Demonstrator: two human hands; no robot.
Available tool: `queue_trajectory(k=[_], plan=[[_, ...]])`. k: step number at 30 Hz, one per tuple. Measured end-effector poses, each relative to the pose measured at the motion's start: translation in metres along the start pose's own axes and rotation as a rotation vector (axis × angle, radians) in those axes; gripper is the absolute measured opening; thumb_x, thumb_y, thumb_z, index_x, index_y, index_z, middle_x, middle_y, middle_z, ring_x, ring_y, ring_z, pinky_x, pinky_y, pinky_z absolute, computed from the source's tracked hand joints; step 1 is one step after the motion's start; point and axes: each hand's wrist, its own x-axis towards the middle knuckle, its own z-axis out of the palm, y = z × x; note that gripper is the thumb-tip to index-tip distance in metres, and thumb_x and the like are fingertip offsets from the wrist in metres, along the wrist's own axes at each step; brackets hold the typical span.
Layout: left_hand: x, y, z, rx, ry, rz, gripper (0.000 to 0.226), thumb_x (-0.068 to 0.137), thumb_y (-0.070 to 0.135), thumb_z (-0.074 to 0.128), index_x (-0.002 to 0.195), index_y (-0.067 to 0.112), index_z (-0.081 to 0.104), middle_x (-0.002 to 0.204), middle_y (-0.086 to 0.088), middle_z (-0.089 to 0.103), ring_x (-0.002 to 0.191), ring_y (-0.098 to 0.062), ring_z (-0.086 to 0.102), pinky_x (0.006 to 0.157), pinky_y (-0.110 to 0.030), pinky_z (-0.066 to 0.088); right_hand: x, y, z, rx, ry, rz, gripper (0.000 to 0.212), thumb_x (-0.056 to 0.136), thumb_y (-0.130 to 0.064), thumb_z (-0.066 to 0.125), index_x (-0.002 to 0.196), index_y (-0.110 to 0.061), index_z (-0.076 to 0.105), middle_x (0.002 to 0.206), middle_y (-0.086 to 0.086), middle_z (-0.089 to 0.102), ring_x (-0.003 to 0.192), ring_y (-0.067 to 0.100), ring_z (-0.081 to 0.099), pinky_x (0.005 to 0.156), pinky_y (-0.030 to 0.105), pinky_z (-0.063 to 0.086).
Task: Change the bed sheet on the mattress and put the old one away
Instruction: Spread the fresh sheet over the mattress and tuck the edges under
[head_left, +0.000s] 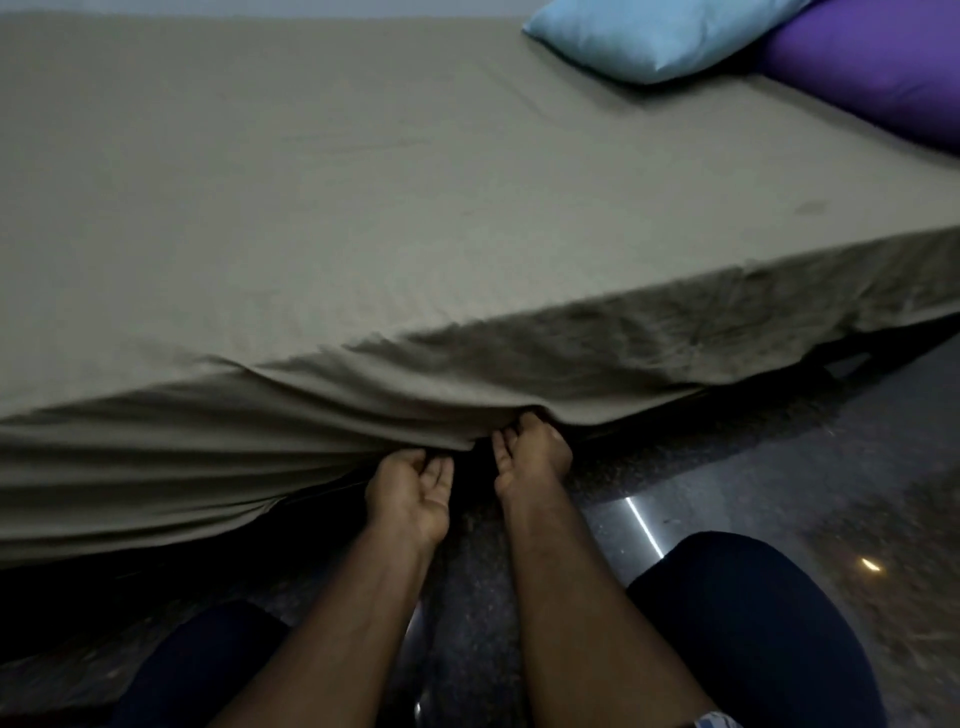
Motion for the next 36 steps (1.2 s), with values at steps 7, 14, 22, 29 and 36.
queue_trajectory(k=[7, 14, 22, 29, 36], plan=[[0.005, -0.019, 0.028, 0.193, -0.003, -0.044, 0.021, 0.103, 0.010, 0.048, 0.087, 0.010, 0.060, 0.087, -0.007, 0.067, 0.078, -0.015, 0.067, 0.059, -0.023, 0.057, 0.019, -0.006, -0.012, -0.051, 0.114, -0.072, 0.016, 0.091, 0.009, 0.056, 0.083, -0.003, 0.063, 0.071, 0.011, 0.062, 0.058, 0.020, 0.059, 0.047, 0.024, 0.049], [0.011, -0.029, 0.015, 0.426, 0.192, 0.136, 0.018, 0.093, 0.006, 0.054, 0.077, 0.007, 0.063, 0.056, -0.004, 0.068, 0.041, -0.009, 0.064, 0.032, -0.011, 0.028, 0.028, -0.007, -0.030, -0.265, 0.116, -0.061, 0.012, 0.093, 0.000, 0.053, 0.087, -0.009, 0.056, 0.068, 0.009, 0.054, 0.046, 0.014, 0.052, 0.039, 0.020, 0.043], [-0.009, -0.027, 0.007, 0.295, 0.099, 0.032, 0.017, 0.098, 0.012, 0.048, 0.086, 0.008, 0.060, 0.066, -0.004, 0.068, 0.049, -0.011, 0.068, 0.036, -0.011, 0.036, 0.016, -0.029, -0.015, 0.033, 0.130, -0.191, 0.018, 0.096, -0.002, 0.055, 0.111, -0.001, 0.063, 0.098, 0.021, 0.069, 0.093, 0.032, 0.070, 0.074, 0.027, 0.057], [-0.005, -0.008, 0.019, 0.079, -0.002, -0.047, 0.025, 0.104, 0.015, 0.038, 0.116, 0.001, 0.056, 0.138, -0.020, 0.055, 0.132, -0.031, 0.052, 0.108, -0.040, 0.043, 0.018, -0.041, -0.001, 0.199, -0.092, 0.130, 0.063, 0.101, -0.043, 0.049, 0.147, -0.002, 0.041, 0.152, 0.017, 0.044, 0.139, 0.031, 0.044, 0.118, 0.044, 0.032], [-0.003, -0.005, 0.029, -0.112, 0.020, -0.067, 0.057, 0.105, 0.033, 0.029, 0.149, -0.005, 0.033, 0.152, -0.022, 0.042, 0.140, -0.035, 0.044, 0.115, -0.045, 0.036, 0.016, -0.044, 0.008, 0.406, -0.157, 0.214, 0.066, 0.095, -0.058, 0.044, 0.140, -0.011, 0.050, 0.139, 0.011, 0.053, 0.127, 0.028, 0.052, 0.117, 0.050, 0.032]])
